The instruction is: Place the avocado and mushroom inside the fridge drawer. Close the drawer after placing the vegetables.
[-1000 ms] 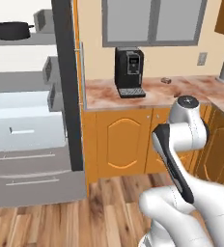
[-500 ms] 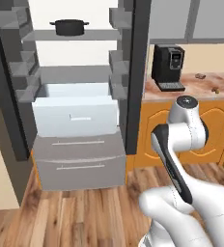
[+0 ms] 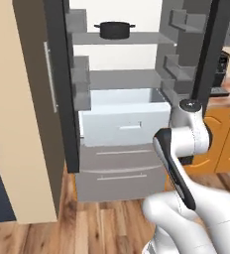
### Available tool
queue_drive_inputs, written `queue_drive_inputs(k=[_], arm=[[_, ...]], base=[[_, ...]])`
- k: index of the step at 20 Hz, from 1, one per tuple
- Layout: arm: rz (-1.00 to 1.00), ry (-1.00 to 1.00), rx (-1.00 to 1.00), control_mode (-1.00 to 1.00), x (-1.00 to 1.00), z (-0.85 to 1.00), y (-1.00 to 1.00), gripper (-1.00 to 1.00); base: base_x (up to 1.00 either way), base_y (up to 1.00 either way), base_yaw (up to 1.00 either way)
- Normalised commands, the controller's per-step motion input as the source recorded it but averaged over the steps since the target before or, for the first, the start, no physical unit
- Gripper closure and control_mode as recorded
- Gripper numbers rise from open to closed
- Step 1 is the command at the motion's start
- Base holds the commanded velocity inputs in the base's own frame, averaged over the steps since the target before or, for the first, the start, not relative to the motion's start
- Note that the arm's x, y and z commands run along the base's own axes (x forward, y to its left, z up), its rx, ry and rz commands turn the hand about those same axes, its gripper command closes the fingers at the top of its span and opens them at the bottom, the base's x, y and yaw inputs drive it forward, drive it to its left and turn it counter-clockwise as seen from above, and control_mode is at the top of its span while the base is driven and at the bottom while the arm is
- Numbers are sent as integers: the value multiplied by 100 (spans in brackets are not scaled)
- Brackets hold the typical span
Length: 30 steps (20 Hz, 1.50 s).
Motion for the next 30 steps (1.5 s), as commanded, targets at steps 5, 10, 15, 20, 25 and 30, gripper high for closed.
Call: queue_drive_inputs(k=[5, 10, 15, 20, 25, 30], arm=[[0, 0, 0, 100, 0, 0, 0, 100], [0, 0, 0, 100, 0, 0, 0, 100], [0, 0, 0, 100, 0, 0, 0, 100], [0, 0, 0, 100, 0, 0, 0, 100], [0, 0, 0, 100, 0, 0, 0, 100], [0, 0, 0, 100, 0, 0, 0, 100]], base=[[87, 36, -13], [75, 6, -14], [40, 4, -12], [23, 0, -10], [65, 26, -5], [37, 10, 0]])
